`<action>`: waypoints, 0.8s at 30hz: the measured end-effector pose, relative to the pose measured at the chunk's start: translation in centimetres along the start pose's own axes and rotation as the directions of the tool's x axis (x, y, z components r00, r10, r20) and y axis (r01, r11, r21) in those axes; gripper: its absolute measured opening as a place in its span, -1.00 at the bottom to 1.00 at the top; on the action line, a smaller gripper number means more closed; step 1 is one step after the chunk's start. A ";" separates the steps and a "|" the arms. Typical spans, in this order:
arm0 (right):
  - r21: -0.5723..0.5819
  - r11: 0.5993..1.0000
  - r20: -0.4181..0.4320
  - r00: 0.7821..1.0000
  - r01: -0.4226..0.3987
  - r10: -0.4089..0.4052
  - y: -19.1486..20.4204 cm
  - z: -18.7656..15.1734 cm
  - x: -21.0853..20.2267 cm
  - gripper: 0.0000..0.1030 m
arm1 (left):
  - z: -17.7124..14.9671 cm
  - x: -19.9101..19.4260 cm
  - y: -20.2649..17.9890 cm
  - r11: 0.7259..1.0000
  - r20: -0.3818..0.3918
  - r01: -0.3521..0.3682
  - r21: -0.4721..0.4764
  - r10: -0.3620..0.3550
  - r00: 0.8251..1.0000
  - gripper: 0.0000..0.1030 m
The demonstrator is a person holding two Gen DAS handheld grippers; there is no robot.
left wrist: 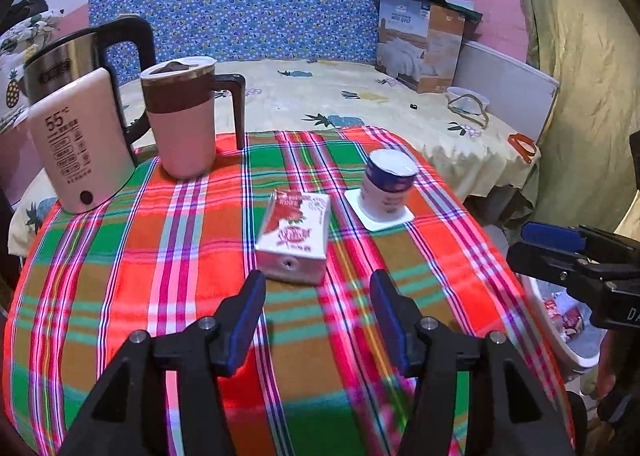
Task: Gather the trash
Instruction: 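Grasp the pink-white juice carton with the left tool while the right tool grasps the white yogurt cup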
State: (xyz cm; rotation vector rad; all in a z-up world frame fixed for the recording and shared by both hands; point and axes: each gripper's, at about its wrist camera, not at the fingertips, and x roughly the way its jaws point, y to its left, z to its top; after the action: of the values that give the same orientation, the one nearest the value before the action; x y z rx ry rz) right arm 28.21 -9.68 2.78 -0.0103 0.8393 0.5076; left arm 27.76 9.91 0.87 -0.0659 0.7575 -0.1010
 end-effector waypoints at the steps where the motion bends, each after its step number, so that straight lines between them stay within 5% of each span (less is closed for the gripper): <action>1: 0.000 1.000 -0.003 1.000 0.001 -0.001 -0.1 0.3 0.4 0.20 | 0.2 0.5 0.1 1.000 -0.001 -0.001 0.008 0.001 1.000 0.15; 24: -0.056 0.997 -0.015 0.998 0.056 -0.057 -0.1 4.5 7.6 0.21 | 2.1 4.5 1.6 0.998 0.017 -0.035 0.052 0.034 0.999 0.20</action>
State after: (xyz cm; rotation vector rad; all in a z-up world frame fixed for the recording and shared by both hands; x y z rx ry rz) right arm 35.68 -5.60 0.33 -0.0893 0.8385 0.4783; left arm 32.57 11.00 -0.85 -0.0040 0.7393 -0.0876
